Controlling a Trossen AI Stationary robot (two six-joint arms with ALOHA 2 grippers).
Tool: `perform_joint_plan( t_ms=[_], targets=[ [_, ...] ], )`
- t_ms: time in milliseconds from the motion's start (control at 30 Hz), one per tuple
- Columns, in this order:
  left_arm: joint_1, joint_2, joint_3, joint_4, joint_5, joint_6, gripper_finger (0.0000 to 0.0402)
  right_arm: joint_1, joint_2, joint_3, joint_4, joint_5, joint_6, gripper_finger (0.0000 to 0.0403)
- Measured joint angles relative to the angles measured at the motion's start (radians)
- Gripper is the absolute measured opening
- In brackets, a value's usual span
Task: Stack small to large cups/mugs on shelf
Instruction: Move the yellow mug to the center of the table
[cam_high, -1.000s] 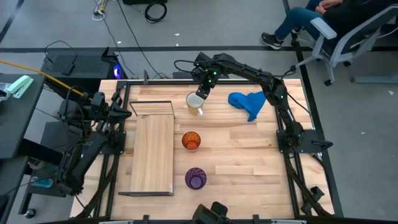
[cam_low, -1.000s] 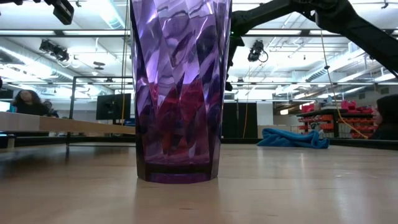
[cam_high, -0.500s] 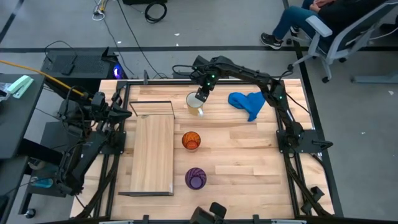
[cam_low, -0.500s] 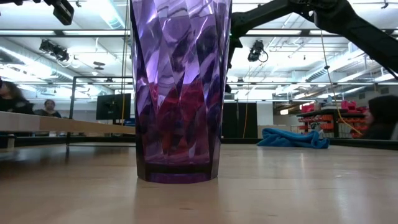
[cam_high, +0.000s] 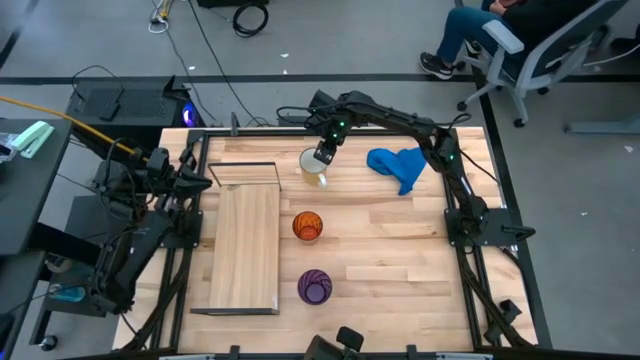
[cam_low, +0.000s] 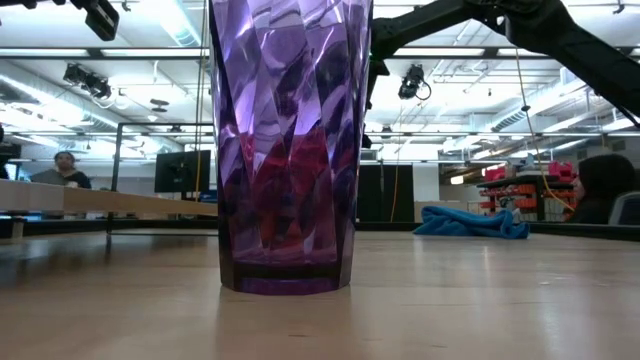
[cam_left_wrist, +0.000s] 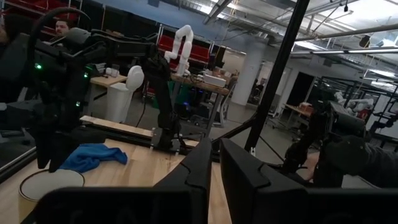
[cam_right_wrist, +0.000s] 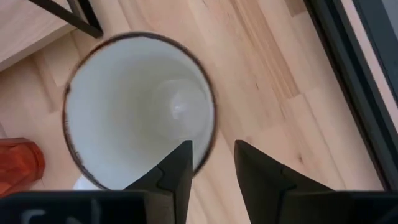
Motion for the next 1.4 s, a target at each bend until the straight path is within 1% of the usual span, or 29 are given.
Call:
perform_joint_plan(
  t_ms=[267,467,600,767,800,1067,1233,1333,1400],
  targets=[
    [0.0,0.0,0.0,0.0,0.0,0.001,0.004,0.005,-0.002,-0.082,0.021,0.0,0.0,0.0125],
    [0.0,0.0,0.0,0.0,0.0,0.001,0.0042,0.007,0.0,-0.087,0.048,0.0,0.0,0.0114],
    [0.0,0.0,0.0,0.0,0.0,0.001,0.0043,0.007,0.0,-0.087,0.052,0.001,0.0,0.0086],
    [0.0,0.0,0.0,0.0,0.0,0.001,0.0039,0.017,0.0,-0.087,0.066,0.007,-0.024,0.0024],
    [0.0,0.0,0.0,0.0,0.0,0.001,0.0039,0.019,0.0,-0.087,0.073,0.007,-0.035,0.0017],
    [0.0,0.0,0.0,-0.002,0.0,0.0,0.0038,0.049,-0.016,-0.088,0.055,0.013,-0.098,0.0016],
    [0.0,0.0,0.0,-0.003,0.0,0.0,0.0035,0.077,-0.108,-0.088,-0.006,0.042,-0.108,0.0016],
    [0.0,0.0,0.0,-0.003,0.0,0.0,0.0037,0.094,-0.168,-0.087,-0.098,0.047,-0.104,0.0016],
    [0.0,0.0,0.0,-0.003,0.0,0.0,0.004,0.114,-0.205,-0.087,-0.155,0.059,-0.071,0.0016]
  ],
)
